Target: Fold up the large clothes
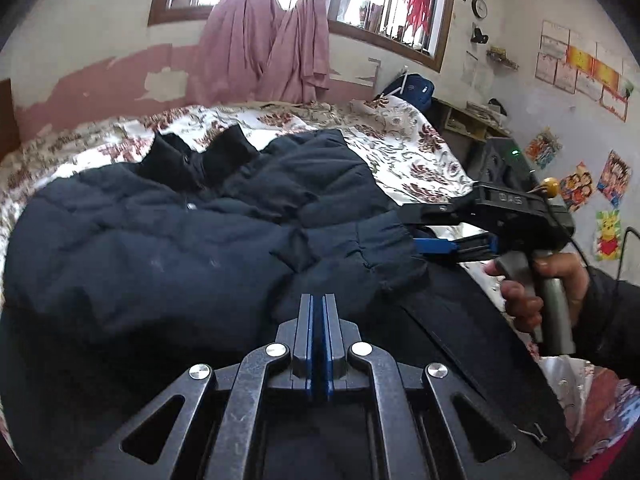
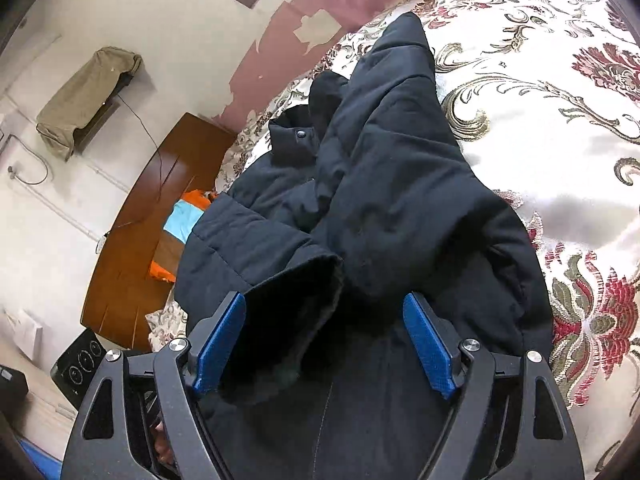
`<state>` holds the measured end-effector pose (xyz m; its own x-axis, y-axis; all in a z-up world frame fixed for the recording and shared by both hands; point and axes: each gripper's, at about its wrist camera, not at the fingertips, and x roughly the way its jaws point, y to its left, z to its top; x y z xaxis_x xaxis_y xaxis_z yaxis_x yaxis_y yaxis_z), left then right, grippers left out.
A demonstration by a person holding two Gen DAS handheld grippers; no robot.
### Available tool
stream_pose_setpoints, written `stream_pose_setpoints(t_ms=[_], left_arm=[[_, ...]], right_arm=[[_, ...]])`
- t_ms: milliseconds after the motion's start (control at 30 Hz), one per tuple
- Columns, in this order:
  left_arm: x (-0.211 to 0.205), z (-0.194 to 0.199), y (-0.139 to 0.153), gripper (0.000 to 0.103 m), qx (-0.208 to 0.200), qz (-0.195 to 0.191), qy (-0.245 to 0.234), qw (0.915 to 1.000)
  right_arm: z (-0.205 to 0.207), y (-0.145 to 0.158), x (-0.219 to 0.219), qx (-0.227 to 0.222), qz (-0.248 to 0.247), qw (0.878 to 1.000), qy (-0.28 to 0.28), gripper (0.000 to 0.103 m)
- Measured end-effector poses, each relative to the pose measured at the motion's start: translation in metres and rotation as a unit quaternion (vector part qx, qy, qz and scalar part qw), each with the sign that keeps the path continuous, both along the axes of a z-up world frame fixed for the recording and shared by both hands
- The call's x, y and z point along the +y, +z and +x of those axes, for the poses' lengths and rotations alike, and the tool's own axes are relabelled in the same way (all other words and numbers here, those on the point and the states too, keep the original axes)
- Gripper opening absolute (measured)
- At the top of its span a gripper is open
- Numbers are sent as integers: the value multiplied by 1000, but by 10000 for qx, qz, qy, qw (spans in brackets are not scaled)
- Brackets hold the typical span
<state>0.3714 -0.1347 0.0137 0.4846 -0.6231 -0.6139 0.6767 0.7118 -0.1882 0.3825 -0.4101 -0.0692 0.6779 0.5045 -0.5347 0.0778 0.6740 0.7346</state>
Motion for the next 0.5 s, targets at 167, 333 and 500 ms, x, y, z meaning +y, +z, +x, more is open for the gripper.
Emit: stream_pose_setpoints(t_ms=[167, 333, 500], left_arm=[[29, 1, 11, 83, -119, -568, 443, 9973], [73, 21, 30, 92, -548, -757, 1637, 9821], [121, 53, 22, 92, -329, -368, 2861, 9569]], right_arm=[[-8, -1, 18, 117, 7, 9999, 23, 77], [-22, 1, 14, 60, 768, 9970, -17, 77], [-29, -14, 20, 199, 871, 9958, -201, 77]])
